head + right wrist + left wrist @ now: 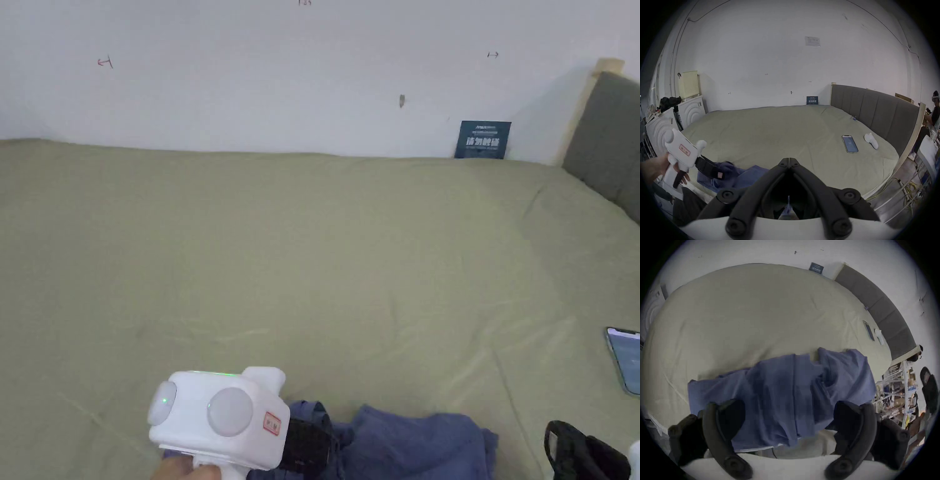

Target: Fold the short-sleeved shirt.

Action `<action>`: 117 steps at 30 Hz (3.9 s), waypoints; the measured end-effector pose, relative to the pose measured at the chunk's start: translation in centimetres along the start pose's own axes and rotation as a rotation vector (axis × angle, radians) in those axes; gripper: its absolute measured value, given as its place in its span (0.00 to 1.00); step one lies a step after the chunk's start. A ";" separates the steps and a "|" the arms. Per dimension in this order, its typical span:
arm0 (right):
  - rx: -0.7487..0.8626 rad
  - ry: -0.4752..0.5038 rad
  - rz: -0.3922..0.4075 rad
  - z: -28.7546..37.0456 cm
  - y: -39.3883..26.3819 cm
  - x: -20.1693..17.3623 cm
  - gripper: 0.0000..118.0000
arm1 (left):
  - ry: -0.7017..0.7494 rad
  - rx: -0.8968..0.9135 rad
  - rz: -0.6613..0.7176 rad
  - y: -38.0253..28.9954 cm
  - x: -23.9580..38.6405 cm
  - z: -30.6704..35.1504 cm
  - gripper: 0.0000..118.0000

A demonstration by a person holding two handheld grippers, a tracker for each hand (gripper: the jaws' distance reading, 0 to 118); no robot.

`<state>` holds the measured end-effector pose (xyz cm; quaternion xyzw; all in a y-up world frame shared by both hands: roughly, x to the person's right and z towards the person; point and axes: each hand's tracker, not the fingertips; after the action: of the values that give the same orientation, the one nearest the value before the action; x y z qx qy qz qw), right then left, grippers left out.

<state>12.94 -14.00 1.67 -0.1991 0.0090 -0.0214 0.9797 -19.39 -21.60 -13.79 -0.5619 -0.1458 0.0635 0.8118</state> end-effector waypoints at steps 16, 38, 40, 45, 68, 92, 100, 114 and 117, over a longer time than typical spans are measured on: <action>-0.052 0.041 -0.024 -1.6 -0.7 -0.8 0.00 | -0.235 0.113 0.235 -1.0 -8.9 2.5 0.00; -0.061 0.057 0.010 -2.4 -0.1 -2.4 0.00 | -0.225 0.240 0.245 -4.3 -14.1 10.0 0.00; -0.057 0.067 0.014 -2.5 0.1 -2.8 0.00 | -0.199 0.230 0.303 -4.8 -16.1 10.2 0.00; -0.061 0.082 0.025 -2.6 0.0 -3.6 0.00 | -0.331 0.170 0.346 -5.3 -17.7 8.2 0.00; -0.079 0.065 0.037 -2.6 0.6 -3.3 0.00 | -0.487 0.101 0.392 -3.2 -19.5 0.9 0.09; 0.250 0.024 0.103 -0.7 6.1 -4.6 0.00 | 0.115 0.078 0.113 0.0 -4.2 12.6 0.09; 0.214 0.037 0.074 -0.7 5.1 -3.7 0.00 | 0.027 0.031 -0.037 1.8 4.5 2.4 1.00; 0.110 0.058 -0.031 -1.6 3.0 -1.9 0.00 | -0.312 0.169 0.167 -0.7 -1.8 5.3 0.00; 0.078 0.074 -0.037 -1.9 2.5 -2.2 0.00 | -0.366 0.127 0.183 -1.7 -3.4 1.6 0.00</action>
<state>10.83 -12.32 -1.06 -0.1597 0.0409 -0.0474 0.9852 -23.25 -21.74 -12.25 -0.4995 -0.2349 0.2470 0.7964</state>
